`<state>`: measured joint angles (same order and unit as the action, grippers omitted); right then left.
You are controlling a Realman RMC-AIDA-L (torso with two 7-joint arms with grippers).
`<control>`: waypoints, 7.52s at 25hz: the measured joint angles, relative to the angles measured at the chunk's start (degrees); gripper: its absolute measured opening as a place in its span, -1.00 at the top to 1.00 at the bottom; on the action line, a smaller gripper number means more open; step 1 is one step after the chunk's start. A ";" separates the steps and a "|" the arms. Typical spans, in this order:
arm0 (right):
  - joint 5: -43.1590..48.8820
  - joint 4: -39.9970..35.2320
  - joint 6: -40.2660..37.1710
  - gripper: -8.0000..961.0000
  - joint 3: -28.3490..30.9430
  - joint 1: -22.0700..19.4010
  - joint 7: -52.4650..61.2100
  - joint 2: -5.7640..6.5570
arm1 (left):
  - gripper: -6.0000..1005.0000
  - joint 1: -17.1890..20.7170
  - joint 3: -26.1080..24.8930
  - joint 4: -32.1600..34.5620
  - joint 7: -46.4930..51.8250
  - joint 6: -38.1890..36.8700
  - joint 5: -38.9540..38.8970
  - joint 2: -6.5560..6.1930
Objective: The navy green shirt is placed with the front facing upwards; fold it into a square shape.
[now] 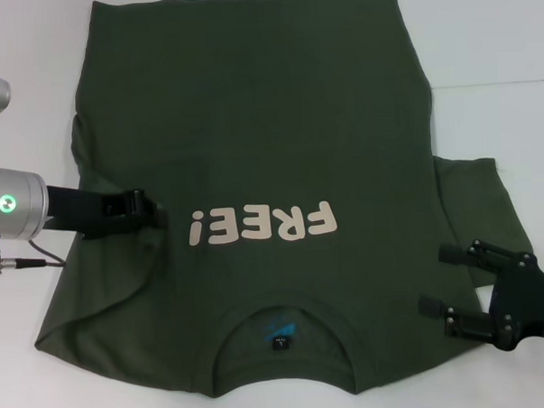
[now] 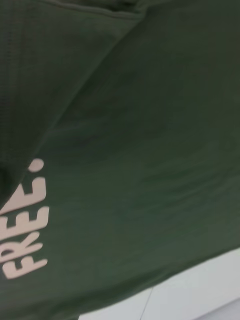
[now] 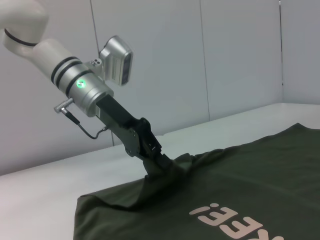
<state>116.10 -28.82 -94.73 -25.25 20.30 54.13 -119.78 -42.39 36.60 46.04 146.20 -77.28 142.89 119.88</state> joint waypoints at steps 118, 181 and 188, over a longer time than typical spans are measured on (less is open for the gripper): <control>35.79 -33.34 -5.81 -0.72 1.43 15.28 91.96 7.56 | -0.84 26.13 -13.97 5.69 -75.99 -23.95 -16.28 4.02; 36.69 -3.00 14.86 -0.64 -1.55 19.70 108.08 11.04 | -0.84 25.25 -12.64 5.59 -76.16 -23.55 -15.97 4.22; 35.43 -2.99 16.25 -0.63 -1.95 19.70 107.99 10.92 | -0.84 25.25 -12.59 5.19 -76.20 -23.52 -15.97 4.22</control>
<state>151.53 -31.81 -78.49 -27.21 40.00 162.13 -108.86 -17.14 24.01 51.23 70.00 -100.80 126.91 124.10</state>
